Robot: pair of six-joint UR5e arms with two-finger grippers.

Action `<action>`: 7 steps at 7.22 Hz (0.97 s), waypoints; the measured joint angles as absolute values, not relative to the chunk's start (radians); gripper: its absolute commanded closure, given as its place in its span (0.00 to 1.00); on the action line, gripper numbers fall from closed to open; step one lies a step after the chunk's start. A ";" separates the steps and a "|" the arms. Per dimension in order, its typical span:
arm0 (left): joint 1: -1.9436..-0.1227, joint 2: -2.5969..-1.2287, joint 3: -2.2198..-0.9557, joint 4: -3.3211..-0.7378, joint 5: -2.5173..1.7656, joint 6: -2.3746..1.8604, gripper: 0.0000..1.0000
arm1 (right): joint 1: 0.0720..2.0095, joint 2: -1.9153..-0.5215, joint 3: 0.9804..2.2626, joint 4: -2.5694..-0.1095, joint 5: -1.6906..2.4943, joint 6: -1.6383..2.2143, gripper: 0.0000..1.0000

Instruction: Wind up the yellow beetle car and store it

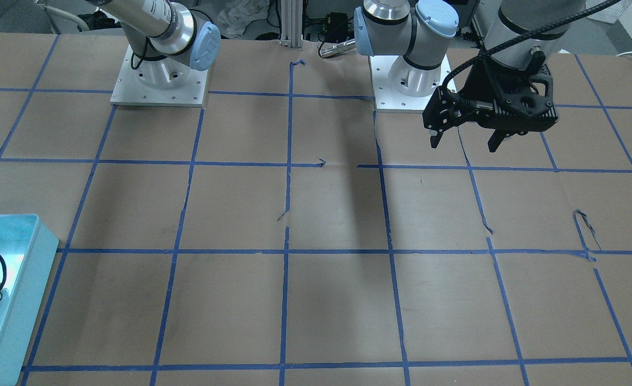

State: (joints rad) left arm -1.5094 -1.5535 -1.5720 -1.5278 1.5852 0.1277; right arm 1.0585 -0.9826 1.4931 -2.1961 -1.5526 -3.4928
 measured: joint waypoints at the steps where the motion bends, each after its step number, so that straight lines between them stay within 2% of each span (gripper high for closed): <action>1: -1.508 -1.552 -1.572 -1.528 1.585 0.122 0.00 | 1.060 -1.009 1.492 -2.181 -1.552 -3.433 0.04; 4: -1.504 -1.548 -1.571 -1.541 1.583 0.088 0.00 | 1.137 -1.179 1.488 -2.034 -1.574 -3.068 0.04; 7: -1.503 -1.548 -1.571 -1.542 1.583 0.055 0.00 | 1.315 -1.299 1.483 -1.910 -1.612 -2.455 0.03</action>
State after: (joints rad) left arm -1.5026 -1.5478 -1.5708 -1.5421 1.5827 0.0548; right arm 1.3148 -1.2985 1.4830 -1.9103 -1.6117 -2.4548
